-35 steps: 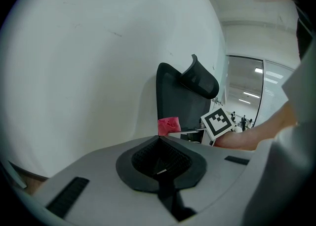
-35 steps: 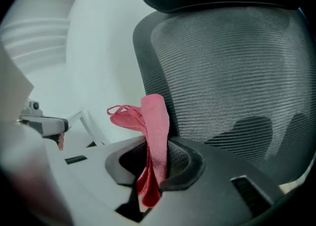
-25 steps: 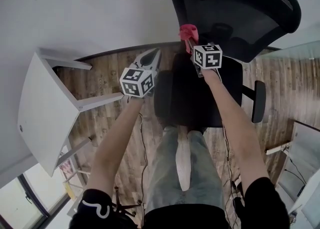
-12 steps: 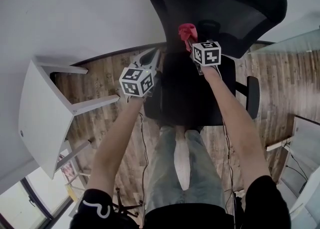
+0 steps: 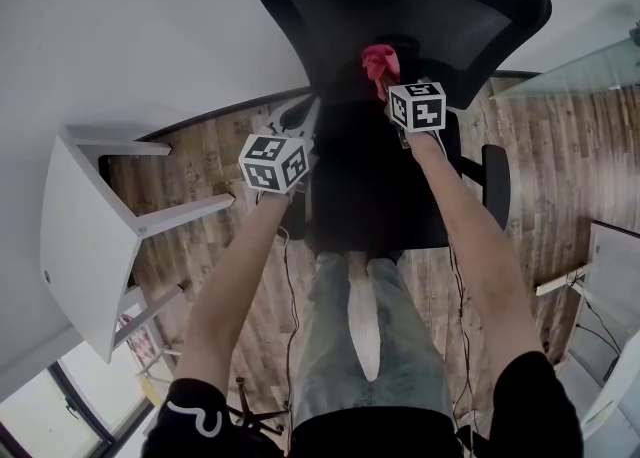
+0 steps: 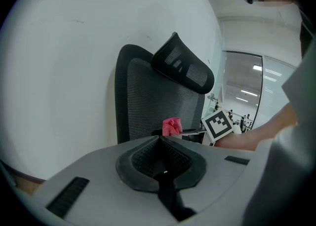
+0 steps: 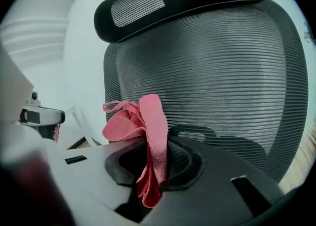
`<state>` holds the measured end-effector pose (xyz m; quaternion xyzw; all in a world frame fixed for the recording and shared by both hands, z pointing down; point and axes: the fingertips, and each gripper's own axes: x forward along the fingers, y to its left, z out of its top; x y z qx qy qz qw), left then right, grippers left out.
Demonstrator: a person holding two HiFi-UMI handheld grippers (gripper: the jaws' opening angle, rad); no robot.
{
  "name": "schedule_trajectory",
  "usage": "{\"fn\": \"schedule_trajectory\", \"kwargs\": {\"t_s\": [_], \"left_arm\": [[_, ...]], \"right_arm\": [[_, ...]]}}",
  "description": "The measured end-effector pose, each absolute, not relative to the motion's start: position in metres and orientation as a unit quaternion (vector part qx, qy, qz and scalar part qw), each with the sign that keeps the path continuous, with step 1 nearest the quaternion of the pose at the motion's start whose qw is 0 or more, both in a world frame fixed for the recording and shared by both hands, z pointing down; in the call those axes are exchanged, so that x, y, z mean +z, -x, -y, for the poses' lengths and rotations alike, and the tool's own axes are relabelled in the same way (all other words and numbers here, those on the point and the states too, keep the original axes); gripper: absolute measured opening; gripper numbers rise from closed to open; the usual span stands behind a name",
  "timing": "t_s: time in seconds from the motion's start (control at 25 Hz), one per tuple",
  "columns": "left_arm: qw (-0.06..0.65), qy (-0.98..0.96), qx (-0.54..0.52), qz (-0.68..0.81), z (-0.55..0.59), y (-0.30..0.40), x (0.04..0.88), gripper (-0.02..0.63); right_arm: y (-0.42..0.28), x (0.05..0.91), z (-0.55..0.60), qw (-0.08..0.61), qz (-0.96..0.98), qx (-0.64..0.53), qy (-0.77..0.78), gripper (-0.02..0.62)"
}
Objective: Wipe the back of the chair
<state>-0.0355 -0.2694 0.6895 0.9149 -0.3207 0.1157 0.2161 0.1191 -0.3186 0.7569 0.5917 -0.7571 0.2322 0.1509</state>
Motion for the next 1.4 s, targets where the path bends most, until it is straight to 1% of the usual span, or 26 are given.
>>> {"fn": "schedule_trajectory", "kwargs": {"t_s": [0.36, 0.88, 1.16, 1.4], "left_arm": [[0.214, -0.917, 0.12, 0.313, 0.258, -0.003, 0.69, 0.023], [0.211, -0.923, 0.124, 0.297, 0.239, -0.062, 0.691, 0.023], [0.206, -0.928, 0.131, 0.282, 0.226, -0.093, 0.692, 0.023], [0.205, -0.932, 0.132, 0.27, 0.224, -0.117, 0.692, 0.023]], "right_arm": [[-0.188, 0.76, 0.3, 0.133, 0.724, 0.251, -0.628, 0.078], [-0.289, 0.757, 0.266, 0.131, 0.688, 0.252, -0.667, 0.078], [-0.348, 0.762, 0.24, 0.113, 0.662, 0.265, -0.692, 0.078], [-0.38, 0.767, 0.225, 0.106, 0.644, 0.275, -0.706, 0.077]]}}
